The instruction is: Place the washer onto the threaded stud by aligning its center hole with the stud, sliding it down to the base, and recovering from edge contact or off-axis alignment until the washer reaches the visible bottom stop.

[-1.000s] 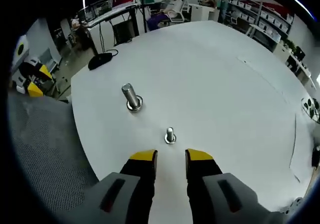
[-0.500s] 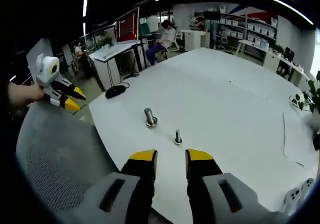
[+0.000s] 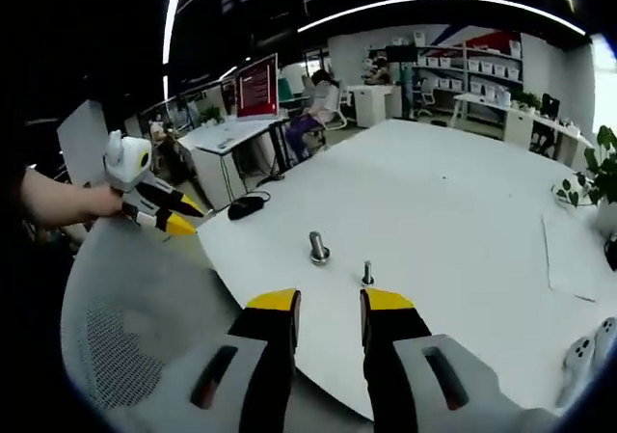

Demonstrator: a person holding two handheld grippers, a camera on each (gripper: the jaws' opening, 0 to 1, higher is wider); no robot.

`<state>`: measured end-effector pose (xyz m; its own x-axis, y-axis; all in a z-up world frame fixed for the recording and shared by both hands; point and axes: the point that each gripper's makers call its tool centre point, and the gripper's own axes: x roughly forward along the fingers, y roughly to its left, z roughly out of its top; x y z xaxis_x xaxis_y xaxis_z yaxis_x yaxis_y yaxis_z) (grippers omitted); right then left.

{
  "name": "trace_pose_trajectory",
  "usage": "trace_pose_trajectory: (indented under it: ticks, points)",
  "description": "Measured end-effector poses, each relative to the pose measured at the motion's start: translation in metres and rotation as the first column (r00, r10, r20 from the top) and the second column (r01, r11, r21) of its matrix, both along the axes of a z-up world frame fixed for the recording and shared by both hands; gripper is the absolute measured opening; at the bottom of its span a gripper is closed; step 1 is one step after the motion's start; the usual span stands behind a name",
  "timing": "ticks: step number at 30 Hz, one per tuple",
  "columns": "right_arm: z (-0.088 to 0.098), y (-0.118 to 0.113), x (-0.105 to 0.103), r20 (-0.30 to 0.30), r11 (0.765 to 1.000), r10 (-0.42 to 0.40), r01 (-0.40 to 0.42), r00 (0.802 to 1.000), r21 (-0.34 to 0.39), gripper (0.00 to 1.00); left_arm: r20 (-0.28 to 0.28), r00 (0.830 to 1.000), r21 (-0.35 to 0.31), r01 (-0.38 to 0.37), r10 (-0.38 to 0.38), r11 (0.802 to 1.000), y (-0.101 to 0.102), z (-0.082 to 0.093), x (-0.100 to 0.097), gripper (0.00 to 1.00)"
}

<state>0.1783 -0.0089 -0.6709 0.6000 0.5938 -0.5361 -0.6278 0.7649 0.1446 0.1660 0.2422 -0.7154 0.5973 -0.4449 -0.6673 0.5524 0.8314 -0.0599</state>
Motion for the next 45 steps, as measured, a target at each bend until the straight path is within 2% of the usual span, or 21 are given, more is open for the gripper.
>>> trace_pose_trajectory:
  ticks: [3, 5, 6, 9, 10, 11, 14, 17, 21, 28, 30, 32, 38, 42, 45]
  points:
    - [0.006, 0.010, -0.009, 0.014, 1.000, -0.001, 0.000, 1.000, 0.021, 0.29, 0.021, 1.000, -0.011, -0.020, 0.020, 1.000, 0.003, 0.005, 0.003, 0.26]
    - [0.005, 0.016, -0.014, 0.026, 1.000, 0.005, -0.006, 1.000, 0.021, 0.29, 0.042, 0.999, 0.006, -0.020, 0.019, 1.000, 0.004, 0.006, 0.005, 0.26]
    - [0.003, 0.023, -0.018, 0.030, 0.999, 0.034, -0.035, 0.999, 0.019, 0.29, 0.051, 0.999, 0.001, -0.014, 0.013, 1.000, 0.003, 0.008, 0.006, 0.27]
    - [-0.010, 0.028, -0.027, 0.030, 0.988, 0.123, -0.119, 0.992, -0.099, 0.29, 0.049, 0.999, -0.020, -0.013, 0.014, 1.000, 0.001, 0.010, 0.005, 0.27]
    - [-0.011, 0.025, -0.026, 0.044, 0.984, 0.124, -0.117, 0.991, -0.137, 0.29, 0.049, 0.999, -0.018, -0.015, 0.016, 1.000, 0.001, 0.009, 0.005, 0.27]
    - [-0.009, 0.023, -0.023, 0.071, 0.982, 0.120, -0.107, 0.990, -0.158, 0.29, 0.054, 0.998, -0.007, -0.015, 0.015, 1.000, 0.002, 0.009, 0.006, 0.27]
    - [-0.005, 0.020, -0.023, 0.056, 0.992, 0.076, -0.070, 0.996, -0.104, 0.30, 0.068, 0.998, 0.005, -0.011, 0.011, 1.000, 0.003, 0.011, 0.007, 0.26]
    - [-0.008, 0.010, -0.022, 0.058, 0.991, 0.054, -0.047, 0.997, -0.123, 0.30, 0.068, 0.998, 0.009, -0.013, 0.013, 1.000, 0.003, 0.011, 0.007, 0.26]
    - [-0.015, -0.001, -0.024, 0.016, 0.996, -0.025, 0.027, 1.000, -0.081, 0.31, 0.066, 0.998, 0.015, -0.012, 0.011, 1.000, 0.003, 0.010, 0.006, 0.26]
    - [-0.031, -0.011, -0.029, -0.004, 0.991, -0.076, 0.075, 0.997, -0.106, 0.33, 0.057, 0.998, 0.012, -0.014, 0.013, 1.000, 0.003, 0.009, 0.005, 0.25]
    - [-0.028, -0.016, -0.024, -0.005, 0.990, -0.119, 0.119, 0.993, -0.074, 0.33, 0.048, 0.999, 0.019, -0.008, 0.007, 1.000, 0.003, 0.006, 0.004, 0.25]
    - [-0.030, -0.021, -0.023, -0.023, 0.987, -0.149, 0.148, 0.989, -0.060, 0.34, 0.043, 0.999, -0.001, 0.000, 0.000, 1.000, -0.001, 0.007, 0.004, 0.26]
    - [-0.034, -0.021, -0.026, -0.015, 0.985, -0.148, 0.147, 0.989, -0.086, 0.35, 0.038, 0.999, 0.018, 0.001, -0.002, 1.000, 0.000, 0.005, 0.001, 0.26]
    - [-0.032, -0.023, -0.025, -0.006, 0.985, -0.157, 0.156, 0.988, -0.079, 0.33, 0.053, 0.998, -0.019, -0.039, 0.040, 0.999, 0.003, 0.011, 0.005, 0.25]
    - [-0.038, -0.022, -0.027, -0.034, 0.985, -0.151, 0.147, 0.988, -0.091, 0.33, 0.044, 0.998, 0.014, -0.038, 0.037, 0.999, 0.005, 0.006, 0.004, 0.26]
